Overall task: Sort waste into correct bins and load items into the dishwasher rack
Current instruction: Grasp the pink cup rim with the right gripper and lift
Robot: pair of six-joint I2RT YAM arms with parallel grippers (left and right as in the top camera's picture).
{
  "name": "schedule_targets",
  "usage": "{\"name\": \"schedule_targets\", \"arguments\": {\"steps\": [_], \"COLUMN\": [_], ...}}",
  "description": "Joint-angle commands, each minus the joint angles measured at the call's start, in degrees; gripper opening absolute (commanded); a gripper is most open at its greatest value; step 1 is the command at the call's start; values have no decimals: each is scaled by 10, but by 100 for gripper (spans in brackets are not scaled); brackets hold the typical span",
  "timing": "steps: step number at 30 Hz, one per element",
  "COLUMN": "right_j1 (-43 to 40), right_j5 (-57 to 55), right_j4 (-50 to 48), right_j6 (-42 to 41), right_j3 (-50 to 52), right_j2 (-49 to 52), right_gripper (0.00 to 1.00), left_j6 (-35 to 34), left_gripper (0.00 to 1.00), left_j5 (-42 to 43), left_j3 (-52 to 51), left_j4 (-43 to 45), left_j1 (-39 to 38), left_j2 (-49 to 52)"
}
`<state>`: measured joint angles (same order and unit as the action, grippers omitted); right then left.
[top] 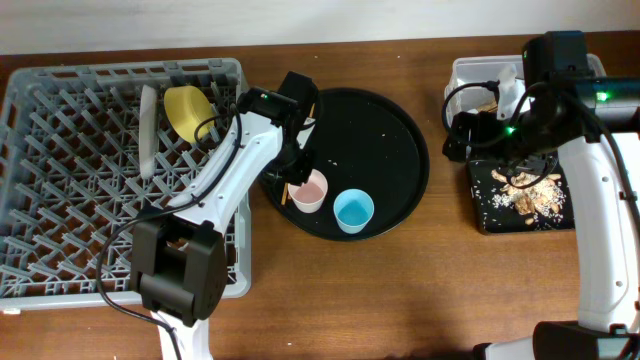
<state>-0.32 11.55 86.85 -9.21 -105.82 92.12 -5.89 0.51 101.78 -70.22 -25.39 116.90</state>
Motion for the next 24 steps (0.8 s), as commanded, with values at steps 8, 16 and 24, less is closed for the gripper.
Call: {"name": "schedule_targets", "arguments": {"steps": [8, 16, 24], "right_j1": [4, 4, 114], "right_j5": [3, 27, 45], "right_j4": [-3, -10, -75], "right_j6": [-1, -2, -45], "right_j3": [4, 4, 7], "right_j2": [3, 3, 45], "right_gripper": [98, 98, 97], "left_j6": [-3, -3, 8], "left_gripper": [32, 31, 31], "left_j5": [18, 38, 38], "left_j3": [-5, -5, 143], "left_j4": [3, 3, -93], "left_j1": [-1, 1, 92], "left_j2": [5, 5, 5]}}
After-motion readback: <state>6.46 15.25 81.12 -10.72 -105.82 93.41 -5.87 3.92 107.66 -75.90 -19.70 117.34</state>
